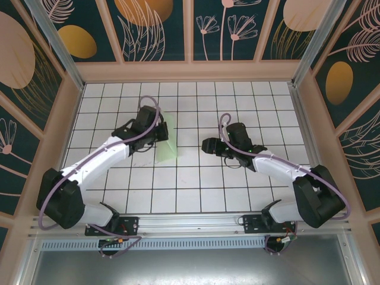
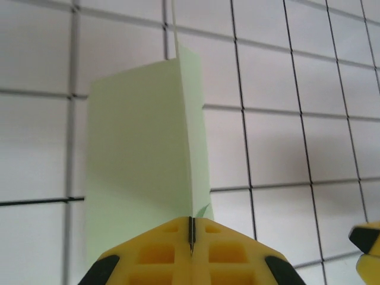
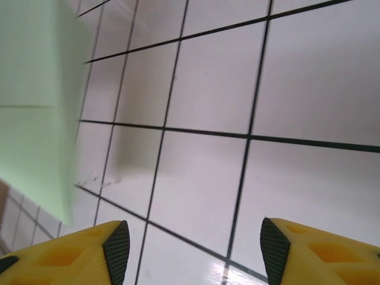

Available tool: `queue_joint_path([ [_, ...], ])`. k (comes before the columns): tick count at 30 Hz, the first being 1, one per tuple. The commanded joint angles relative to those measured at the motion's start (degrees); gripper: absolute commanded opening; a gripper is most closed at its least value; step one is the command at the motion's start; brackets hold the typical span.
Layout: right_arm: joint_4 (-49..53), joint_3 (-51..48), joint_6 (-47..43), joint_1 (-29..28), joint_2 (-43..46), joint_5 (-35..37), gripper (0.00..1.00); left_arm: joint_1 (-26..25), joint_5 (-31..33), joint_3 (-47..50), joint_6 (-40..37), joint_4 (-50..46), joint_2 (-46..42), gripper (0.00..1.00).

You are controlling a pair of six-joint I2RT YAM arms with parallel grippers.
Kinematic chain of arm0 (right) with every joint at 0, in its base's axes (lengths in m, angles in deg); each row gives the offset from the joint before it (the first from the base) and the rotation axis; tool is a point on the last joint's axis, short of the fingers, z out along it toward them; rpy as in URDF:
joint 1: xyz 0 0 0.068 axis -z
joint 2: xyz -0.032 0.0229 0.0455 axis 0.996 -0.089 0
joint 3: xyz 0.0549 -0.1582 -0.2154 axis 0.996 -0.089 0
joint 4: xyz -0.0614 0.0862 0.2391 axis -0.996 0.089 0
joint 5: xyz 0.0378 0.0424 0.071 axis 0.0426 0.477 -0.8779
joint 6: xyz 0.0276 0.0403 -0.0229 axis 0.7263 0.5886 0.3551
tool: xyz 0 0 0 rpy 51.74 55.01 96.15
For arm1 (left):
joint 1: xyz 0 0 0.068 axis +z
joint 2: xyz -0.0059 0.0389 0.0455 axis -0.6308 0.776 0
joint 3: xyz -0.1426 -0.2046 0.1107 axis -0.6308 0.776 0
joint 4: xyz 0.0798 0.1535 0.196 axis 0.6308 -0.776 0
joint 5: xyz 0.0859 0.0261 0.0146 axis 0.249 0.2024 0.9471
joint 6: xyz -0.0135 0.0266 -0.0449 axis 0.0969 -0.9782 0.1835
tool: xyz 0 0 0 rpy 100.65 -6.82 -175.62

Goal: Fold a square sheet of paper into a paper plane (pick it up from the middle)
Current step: Turn over the paper at the center of the table.

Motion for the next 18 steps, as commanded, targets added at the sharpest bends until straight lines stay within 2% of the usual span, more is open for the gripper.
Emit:
queue_joint_path([
  [1, 4.61, 2.66, -2.11, 1.02, 1.38, 6.91, 0.67, 0.21, 14.87, -7.48, -3.96, -17.56, 0.33, 0.03],
  [7, 3.97, 0.67, -1.19, 4.26, 2.75, 9.45, 0.77, -0.90, 32.33, -16.37, -2.55, -28.45, 8.27, 0.03],
  [11, 4.08, -0.45, -0.73, 6.24, 3.64, 9.96, 0.79, -3.01, 44.41, -20.83, 3.28, -37.19, 17.66, 0.03],
  [14, 4.57, -0.91, -0.38, 7.51, 3.99, 10.27, 0.79, -4.68, 47.54, -22.16, 5.94, -39.45, 24.96, 0.03],
  [18, 5.29, -1.53, -0.02, 8.48, 4.61, 11.00, 0.79, -6.77, 47.79, -22.75, 7.56, -38.37, 31.20, 0.03],
])
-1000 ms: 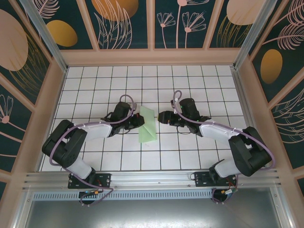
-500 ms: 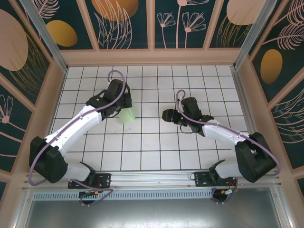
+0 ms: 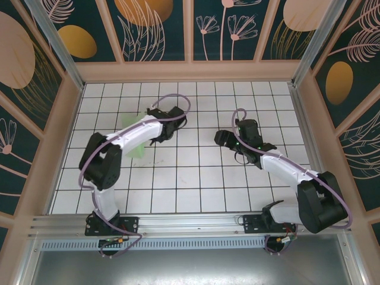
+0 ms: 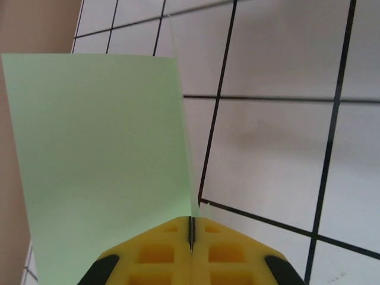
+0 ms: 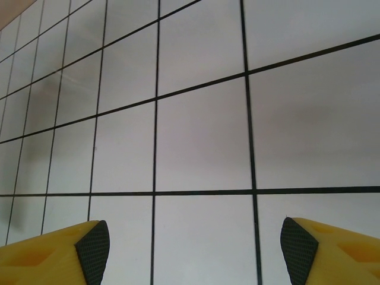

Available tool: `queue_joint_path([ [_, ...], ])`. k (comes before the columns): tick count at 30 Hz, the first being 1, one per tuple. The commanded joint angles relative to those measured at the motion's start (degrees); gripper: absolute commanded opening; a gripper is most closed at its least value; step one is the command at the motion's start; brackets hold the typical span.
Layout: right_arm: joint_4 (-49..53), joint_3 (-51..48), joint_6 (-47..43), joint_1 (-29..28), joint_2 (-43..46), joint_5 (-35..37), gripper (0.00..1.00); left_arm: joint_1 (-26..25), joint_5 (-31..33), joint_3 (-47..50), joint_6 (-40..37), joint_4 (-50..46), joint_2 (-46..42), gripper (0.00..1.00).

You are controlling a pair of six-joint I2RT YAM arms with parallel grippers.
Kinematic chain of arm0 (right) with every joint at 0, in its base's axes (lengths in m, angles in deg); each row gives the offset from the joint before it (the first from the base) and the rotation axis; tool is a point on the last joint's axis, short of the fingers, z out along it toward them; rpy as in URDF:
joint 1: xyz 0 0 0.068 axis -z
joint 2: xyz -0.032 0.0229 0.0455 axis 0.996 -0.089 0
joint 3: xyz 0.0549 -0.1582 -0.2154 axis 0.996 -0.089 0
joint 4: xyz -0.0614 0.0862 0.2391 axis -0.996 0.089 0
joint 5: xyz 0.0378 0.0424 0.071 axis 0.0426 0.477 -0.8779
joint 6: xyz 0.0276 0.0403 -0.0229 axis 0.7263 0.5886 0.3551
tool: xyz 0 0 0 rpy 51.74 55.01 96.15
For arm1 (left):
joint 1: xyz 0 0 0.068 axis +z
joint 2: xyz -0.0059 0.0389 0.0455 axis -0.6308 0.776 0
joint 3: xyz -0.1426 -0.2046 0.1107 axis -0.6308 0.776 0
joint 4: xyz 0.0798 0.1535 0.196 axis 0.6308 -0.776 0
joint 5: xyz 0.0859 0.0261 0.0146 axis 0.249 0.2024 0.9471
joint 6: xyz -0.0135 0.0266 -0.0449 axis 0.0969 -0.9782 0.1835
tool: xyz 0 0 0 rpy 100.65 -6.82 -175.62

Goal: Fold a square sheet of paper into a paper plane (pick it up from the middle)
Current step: Turn over the paper at the center of the table.

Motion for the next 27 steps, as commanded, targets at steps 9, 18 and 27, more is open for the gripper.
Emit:
queue_joint_path([
  [9, 3.61, -2.61, 1.38, 2.88, 3.04, 3.87, 0.79, -6.70, -0.11, -5.41, 4.18, 0.82, 15.22, 0.01],
  [18, 3.06, -3.17, 1.94, 3.73, 2.15, 2.44, 0.79, -8.94, -7.02, -6.66, 1.88, 6.68, 14.66, 0.25],
  [27, 2.12, -2.27, 2.39, 3.70, 0.50, -1.03, 0.78, -8.56, -30.20, 1.83, -6.54, 31.30, -3.39, 0.67],
])
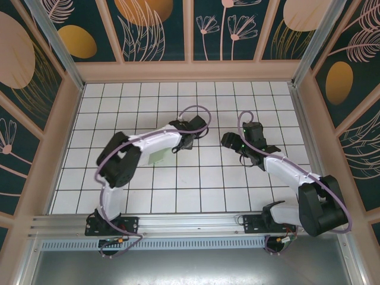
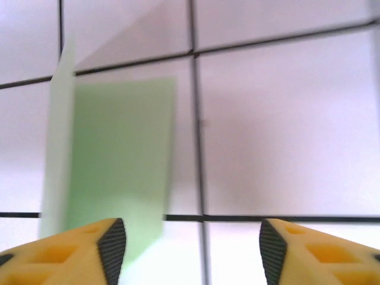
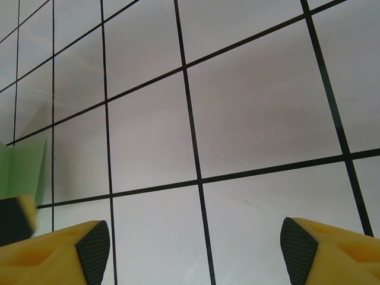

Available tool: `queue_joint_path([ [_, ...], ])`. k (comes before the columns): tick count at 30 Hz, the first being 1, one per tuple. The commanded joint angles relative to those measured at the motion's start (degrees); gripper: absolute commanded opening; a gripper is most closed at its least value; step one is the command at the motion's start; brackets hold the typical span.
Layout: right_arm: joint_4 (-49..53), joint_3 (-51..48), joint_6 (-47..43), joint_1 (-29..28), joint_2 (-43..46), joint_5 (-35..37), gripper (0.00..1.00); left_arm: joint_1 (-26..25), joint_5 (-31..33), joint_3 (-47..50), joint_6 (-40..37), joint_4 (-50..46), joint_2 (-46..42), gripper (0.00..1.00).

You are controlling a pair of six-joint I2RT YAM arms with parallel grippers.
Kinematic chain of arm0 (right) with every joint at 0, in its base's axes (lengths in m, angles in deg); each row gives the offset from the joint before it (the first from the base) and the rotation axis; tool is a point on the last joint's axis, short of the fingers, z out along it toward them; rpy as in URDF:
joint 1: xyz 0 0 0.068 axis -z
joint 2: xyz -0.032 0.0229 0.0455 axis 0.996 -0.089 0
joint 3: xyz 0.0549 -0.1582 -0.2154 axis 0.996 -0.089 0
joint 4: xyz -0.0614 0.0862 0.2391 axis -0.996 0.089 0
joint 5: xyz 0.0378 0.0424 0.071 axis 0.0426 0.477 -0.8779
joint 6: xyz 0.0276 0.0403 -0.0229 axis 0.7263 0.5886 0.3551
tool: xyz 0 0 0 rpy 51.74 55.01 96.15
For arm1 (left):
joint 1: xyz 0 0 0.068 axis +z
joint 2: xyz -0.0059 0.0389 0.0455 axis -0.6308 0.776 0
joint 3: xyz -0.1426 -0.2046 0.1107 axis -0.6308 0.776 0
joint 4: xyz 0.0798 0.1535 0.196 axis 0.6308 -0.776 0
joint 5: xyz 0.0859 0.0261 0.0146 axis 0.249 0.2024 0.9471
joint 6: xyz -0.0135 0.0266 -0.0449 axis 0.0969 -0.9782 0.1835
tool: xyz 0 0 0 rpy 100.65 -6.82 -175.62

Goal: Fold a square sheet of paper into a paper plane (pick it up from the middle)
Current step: Turn over the paper at the center of the table.

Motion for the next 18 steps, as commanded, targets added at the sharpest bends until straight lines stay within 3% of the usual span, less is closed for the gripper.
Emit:
queue_joint_path([
  [1, -1.09, 0.24, 0.95, 0.23, -1.35, -3.41, 0.78, 0.58, -10.86, 3.35, -3.54, 12.69, -9.09, 0.71],
  [7, -3.40, 3.87, 1.51, -4.12, -5.69, -6.61, 0.74, 7.93, -16.53, 14.85, -0.15, 21.34, -20.68, 0.86],
  [9, -6.32, 5.57, 2.53, -7.65, -7.91, -7.99, 0.71, 10.84, -16.23, 19.35, 1.27, 23.11, -24.02, 0.98],
  [18, -11.81, 25.06, 6.91, -23.85, -30.64, -10.32, 0.51, 19.98, -8.82, 36.35, 7.45, 24.03, -39.75, 0.98],
])
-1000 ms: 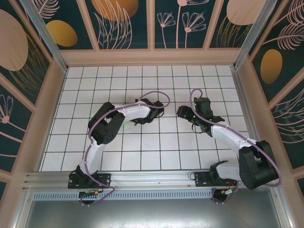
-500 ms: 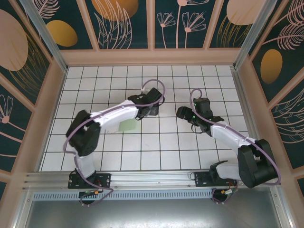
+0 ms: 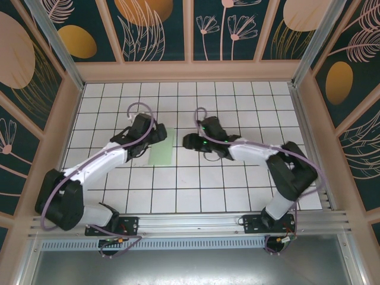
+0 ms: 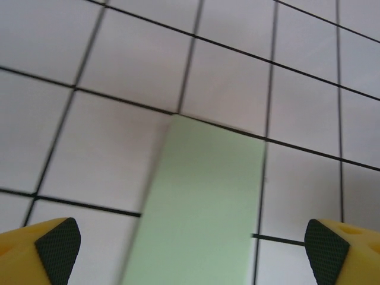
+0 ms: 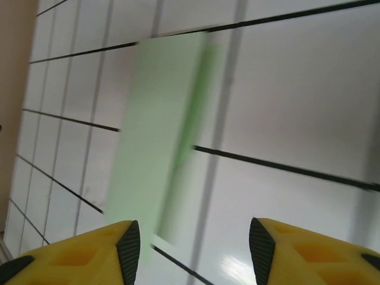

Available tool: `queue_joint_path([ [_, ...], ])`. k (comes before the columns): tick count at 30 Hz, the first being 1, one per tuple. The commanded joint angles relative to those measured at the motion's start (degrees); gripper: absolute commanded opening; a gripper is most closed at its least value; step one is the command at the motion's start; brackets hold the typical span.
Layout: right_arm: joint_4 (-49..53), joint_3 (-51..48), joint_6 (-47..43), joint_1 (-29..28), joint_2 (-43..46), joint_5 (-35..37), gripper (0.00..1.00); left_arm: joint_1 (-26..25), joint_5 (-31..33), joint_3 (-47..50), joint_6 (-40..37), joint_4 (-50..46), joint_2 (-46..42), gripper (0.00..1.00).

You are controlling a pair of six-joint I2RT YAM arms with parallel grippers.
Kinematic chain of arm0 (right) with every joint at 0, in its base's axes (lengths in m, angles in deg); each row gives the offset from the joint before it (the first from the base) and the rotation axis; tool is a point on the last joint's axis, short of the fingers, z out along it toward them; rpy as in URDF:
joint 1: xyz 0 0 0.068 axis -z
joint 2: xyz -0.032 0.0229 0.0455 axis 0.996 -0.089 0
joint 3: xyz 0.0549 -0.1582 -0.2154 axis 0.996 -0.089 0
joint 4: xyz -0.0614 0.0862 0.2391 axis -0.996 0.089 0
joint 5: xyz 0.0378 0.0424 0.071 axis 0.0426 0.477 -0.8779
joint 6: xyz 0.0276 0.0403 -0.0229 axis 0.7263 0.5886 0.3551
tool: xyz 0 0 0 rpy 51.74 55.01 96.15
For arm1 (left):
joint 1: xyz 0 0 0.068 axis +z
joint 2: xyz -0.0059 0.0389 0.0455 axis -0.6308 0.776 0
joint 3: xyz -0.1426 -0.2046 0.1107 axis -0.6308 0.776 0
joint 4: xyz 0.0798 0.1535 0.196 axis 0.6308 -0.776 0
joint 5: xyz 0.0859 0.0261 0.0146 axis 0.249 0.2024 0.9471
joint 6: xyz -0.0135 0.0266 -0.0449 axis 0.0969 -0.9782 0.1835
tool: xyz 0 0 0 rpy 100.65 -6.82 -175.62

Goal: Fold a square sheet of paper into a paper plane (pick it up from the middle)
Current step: Turn over the paper at the center of the table, then move the paper to the center of the table.

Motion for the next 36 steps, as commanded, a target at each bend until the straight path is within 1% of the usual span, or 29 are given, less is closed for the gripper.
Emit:
queue_joint_path([
  [1, -2.61, 8.57, 2.36, -3.75, -8.50, -1.98, 0.48, 3.23, 2.55, 4.30, 3.86, 1.31, -5.84, 0.98],
  [4, -1.53, 17.02, 3.33, -5.91, -16.05, -2.53, 0.39, 6.74, 1.51, 8.70, 5.80, 0.91, -10.02, 0.98],
  [6, -0.75, 21.55, 4.16, -6.74, -20.20, -3.12, 0.36, 8.43, 0.53, 10.90, 6.58, 0.47, -12.18, 0.98],
  [8, 0.52, 25.49, 4.36, -7.53, -23.76, -3.41, 0.34, 9.47, 0.07, 12.40, 6.76, 0.05, -13.87, 0.99],
  [12, 6.40, 32.58, 3.26, -8.69, -30.01, -2.06, 0.33, 10.17, 0.07, 13.80, 6.64, -0.81, -15.79, 0.99],
  [15, 9.63, 34.52, 2.32, -8.74, -32.46, -1.21, 0.32, 10.26, -0.10, 13.82, 6.25, -1.03, -16.15, 0.99],
  [18, 11.91, 33.98, 0.60, -8.74, -32.74, 0.01, 0.32, 10.22, -0.58, 13.81, 5.85, -0.81, -16.17, 0.99],
  [23, 16.81, 29.28, -6.95, -8.22, -30.28, 1.12, 0.32, 10.25, -2.79, 13.90, 4.62, 0.36, -16.08, 0.99],
  [27, 17.13, 18.40, -15.33, -6.78, -23.58, 0.79, 0.33, 10.23, -5.78, 14.20, 3.67, 1.68, -15.91, 0.98],
  [31, 15.63, 7.30, -22.93, -4.95, -14.42, -1.28, 0.33, 10.23, -11.53, 14.95, 2.34, 4.89, -14.42, 0.99],
  [34, 14.15, 2.82, -24.60, -3.85, -8.67, -2.41, 0.34, 10.26, -16.64, 15.37, 1.22, 8.26, -12.40, 0.98],
  [36, 13.72, 2.07, -21.80, -2.60, -5.01, -3.94, 0.36, 10.27, -18.71, 15.30, 0.94, 10.19, -11.17, 0.96],
])
